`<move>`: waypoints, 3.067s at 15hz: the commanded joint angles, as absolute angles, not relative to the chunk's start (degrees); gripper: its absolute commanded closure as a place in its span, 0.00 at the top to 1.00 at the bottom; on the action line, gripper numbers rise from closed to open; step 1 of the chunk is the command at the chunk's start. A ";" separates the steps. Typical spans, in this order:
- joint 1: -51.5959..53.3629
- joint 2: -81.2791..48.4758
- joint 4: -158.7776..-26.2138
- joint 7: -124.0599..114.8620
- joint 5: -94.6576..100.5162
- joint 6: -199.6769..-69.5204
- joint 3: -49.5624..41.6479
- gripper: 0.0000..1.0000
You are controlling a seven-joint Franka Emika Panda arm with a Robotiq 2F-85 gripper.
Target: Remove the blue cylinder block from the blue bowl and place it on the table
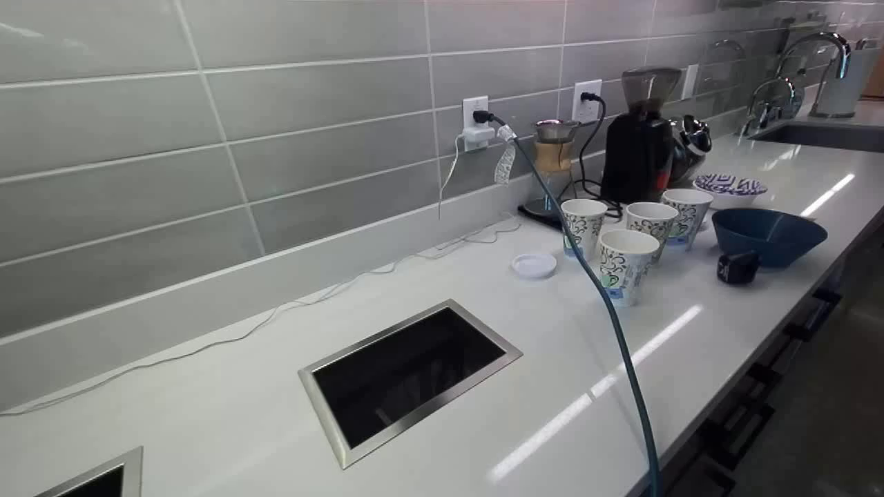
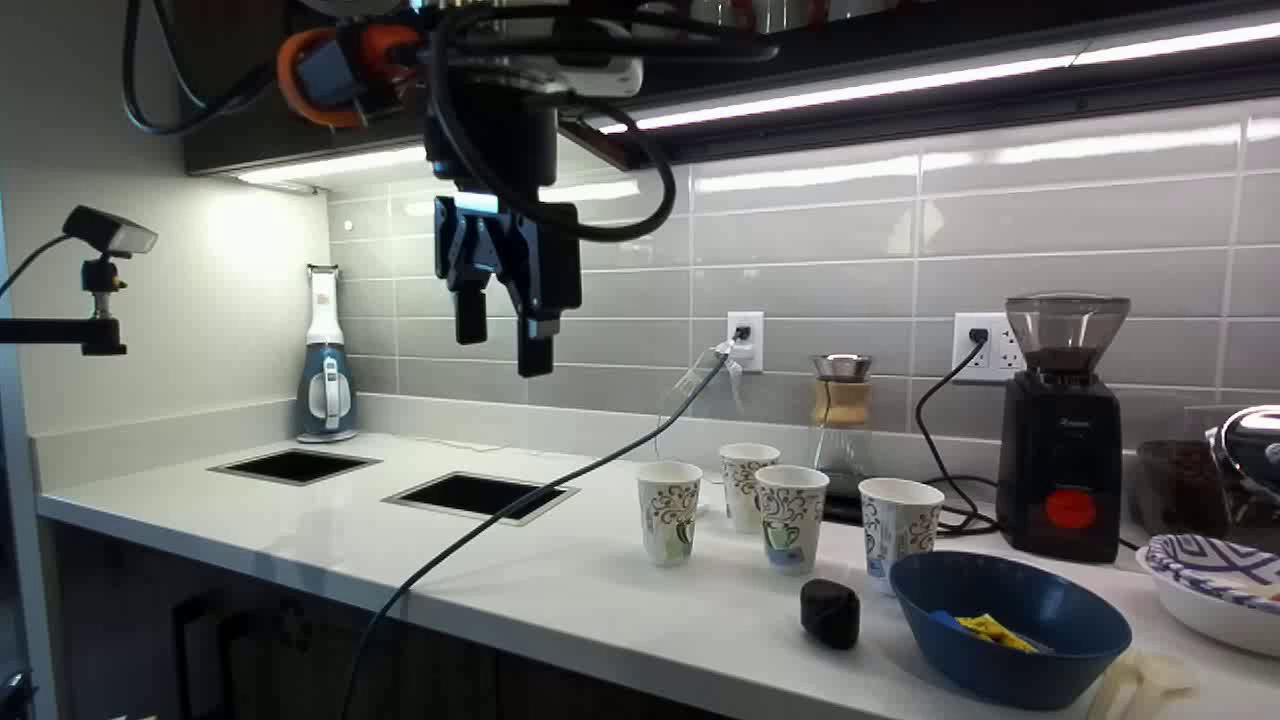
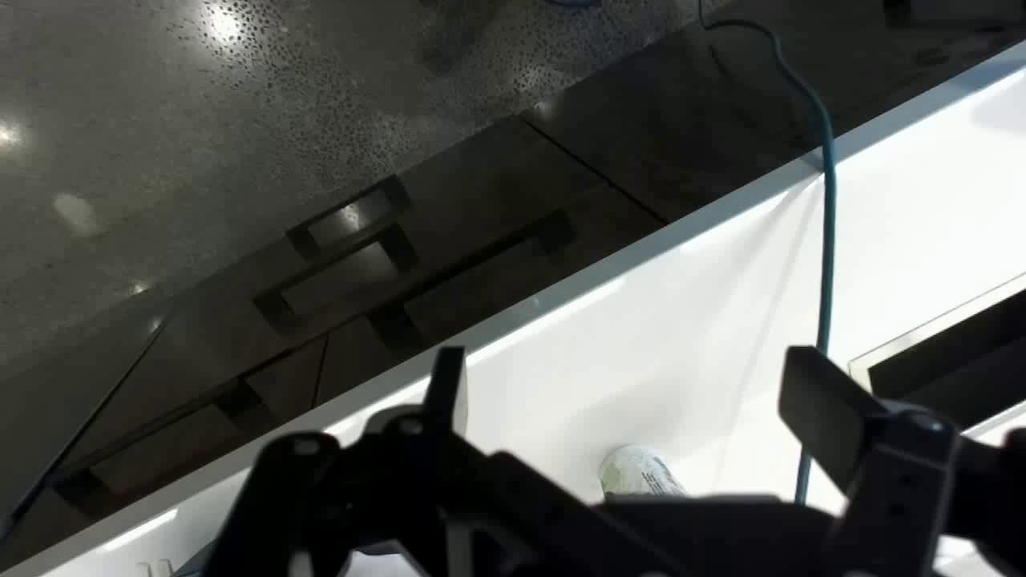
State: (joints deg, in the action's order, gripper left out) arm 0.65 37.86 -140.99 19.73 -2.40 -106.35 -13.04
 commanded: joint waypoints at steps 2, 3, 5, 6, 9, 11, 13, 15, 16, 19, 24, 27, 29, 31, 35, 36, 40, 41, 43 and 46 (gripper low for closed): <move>-0.18 37.71 -140.85 20.14 -2.86 -106.18 -12.36 1.00; -0.18 37.71 -140.85 20.14 -2.86 -106.18 -12.36 1.00; -0.18 37.71 -140.85 20.14 -2.86 -106.18 -12.36 1.00; -0.18 37.71 -140.85 20.14 -2.86 -106.18 -12.36 1.00; -0.18 37.71 -140.85 20.14 -2.86 -106.18 -12.36 1.00; -0.18 37.71 -140.85 20.14 -2.86 -106.18 -12.36 1.00; -0.18 37.71 -140.85 20.14 -2.86 -106.18 -12.36 1.00; -0.18 37.71 -140.85 20.14 -2.86 -106.18 -12.36 1.00; -0.18 37.71 -140.85 20.14 -2.86 -106.18 -12.36 1.00; -0.18 37.71 -140.85 20.14 -2.86 -106.18 -12.36 1.00; 0.90 31.68 -136.11 21.65 -2.42 -110.56 -12.37 1.00; 2.82 22.57 -127.28 22.87 -3.77 -110.13 -12.10 1.00; 3.12 16.40 -120.70 23.14 -4.09 -109.47 -11.76 1.00; 2.65 10.43 -114.39 24.04 -6.05 -108.88 -12.27 1.00; -0.94 -0.90 -103.22 24.16 -11.28 -108.79 -12.64 1.00; -2.06 -3.45 -100.90 24.16 -12.77 -108.81 -12.42 1.00; -6.72 -14.05 -92.45 20.96 -17.55 -111.43 -10.65 1.00; -7.52 -16.40 -90.48 19.33 -18.03 -111.61 -10.11 1.00; -8.75 -21.42 -86.34 15.85 -17.08 -113.26 -9.22 1.00; -10.45 -27.53 -81.29 12.00 -15.74 -116.08 -8.31 1.00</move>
